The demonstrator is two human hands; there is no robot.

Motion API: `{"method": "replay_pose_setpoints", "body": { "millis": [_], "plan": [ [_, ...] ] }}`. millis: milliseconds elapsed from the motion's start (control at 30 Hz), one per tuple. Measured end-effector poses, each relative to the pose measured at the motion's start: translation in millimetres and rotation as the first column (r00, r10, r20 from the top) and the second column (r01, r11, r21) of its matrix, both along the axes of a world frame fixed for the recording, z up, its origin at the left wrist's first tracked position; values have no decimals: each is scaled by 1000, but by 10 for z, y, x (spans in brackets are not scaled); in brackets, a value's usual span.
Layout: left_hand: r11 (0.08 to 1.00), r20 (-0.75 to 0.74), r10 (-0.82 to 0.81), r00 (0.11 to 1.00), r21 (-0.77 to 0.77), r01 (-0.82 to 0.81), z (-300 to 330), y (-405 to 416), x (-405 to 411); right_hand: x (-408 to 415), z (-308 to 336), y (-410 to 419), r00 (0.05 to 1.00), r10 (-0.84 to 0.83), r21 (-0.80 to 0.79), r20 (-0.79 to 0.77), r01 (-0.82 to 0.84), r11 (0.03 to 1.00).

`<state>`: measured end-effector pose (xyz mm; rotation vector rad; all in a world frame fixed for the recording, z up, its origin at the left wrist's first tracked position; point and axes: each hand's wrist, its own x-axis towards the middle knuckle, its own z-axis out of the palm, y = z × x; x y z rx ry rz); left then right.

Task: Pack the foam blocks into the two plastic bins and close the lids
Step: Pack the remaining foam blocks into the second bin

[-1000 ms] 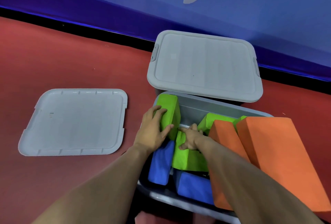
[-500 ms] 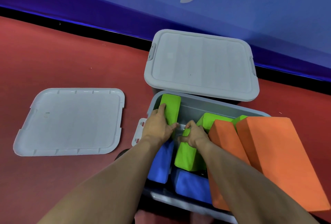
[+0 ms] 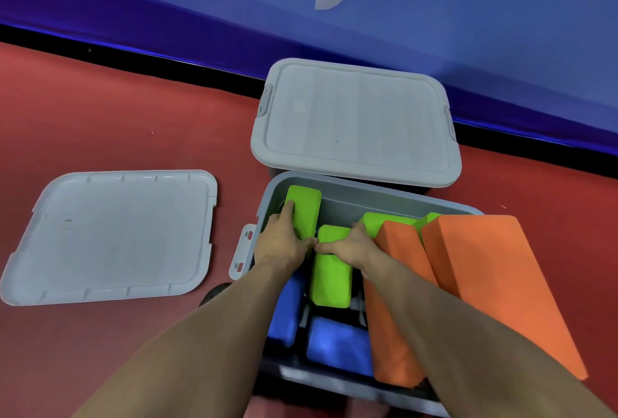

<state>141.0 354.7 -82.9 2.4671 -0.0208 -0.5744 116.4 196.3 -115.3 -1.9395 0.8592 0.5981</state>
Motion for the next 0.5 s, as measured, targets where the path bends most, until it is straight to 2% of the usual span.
{"method": "replay_pose_setpoints", "body": {
  "millis": [100,200,267,367,433,500],
  "plan": [
    [1000,-12,5,1000,1,-5,-85,-46,-9,-41,-13,-1,999,-10,-36,-52,8,999],
    [999,-32,2,999,-38,-4,-147,-91,-2,-61,-48,-62,995,-94,-27,-40,93,995],
    [994,-75,43,996,-98,-51,-199,-99,14,-57,-58,-82,985,-171,44,-21,172,984],
    [967,-232,152,961,-166,-193,-296,-113,57,-21,-68,-85,959,-279,152,-41,282,947],
    [958,-286,153,946,-193,-213,-330,-113,98,-11,-32,-59,962,-266,121,-59,271,955],
    [964,-259,140,956,-185,-192,-313,-112,108,1,-2,-33,977,-204,56,-64,208,977]
  ]
}}
